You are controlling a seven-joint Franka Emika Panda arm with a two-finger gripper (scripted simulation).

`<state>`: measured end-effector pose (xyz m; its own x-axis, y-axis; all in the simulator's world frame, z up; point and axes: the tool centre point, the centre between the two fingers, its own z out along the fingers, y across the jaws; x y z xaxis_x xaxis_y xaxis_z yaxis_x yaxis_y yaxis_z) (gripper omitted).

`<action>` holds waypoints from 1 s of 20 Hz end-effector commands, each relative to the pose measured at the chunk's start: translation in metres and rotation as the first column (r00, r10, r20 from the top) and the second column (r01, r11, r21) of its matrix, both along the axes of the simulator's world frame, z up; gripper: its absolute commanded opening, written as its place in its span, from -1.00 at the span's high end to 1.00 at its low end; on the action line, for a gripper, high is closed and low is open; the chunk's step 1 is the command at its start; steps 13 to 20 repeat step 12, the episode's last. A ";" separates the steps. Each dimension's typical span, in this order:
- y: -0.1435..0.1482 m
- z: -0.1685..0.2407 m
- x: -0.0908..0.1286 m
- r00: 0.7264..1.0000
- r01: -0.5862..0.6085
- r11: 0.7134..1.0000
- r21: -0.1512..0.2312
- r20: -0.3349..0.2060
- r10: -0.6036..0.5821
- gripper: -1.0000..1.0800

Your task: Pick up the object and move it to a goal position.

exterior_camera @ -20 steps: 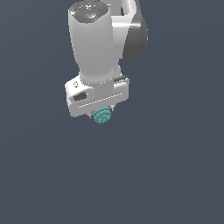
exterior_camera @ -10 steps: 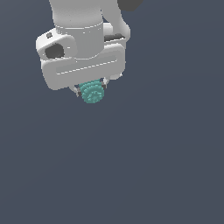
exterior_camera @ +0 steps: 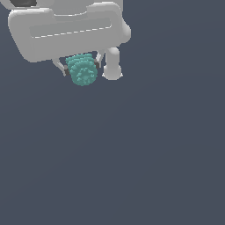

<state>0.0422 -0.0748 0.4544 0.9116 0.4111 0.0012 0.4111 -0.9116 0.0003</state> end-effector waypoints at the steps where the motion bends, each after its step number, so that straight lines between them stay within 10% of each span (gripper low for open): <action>1: -0.002 0.010 0.000 1.000 0.000 1.000 0.000 -0.001 0.000 1.00; 20: -0.005 0.026 0.002 1.000 0.000 1.000 0.000 -0.001 0.000 1.00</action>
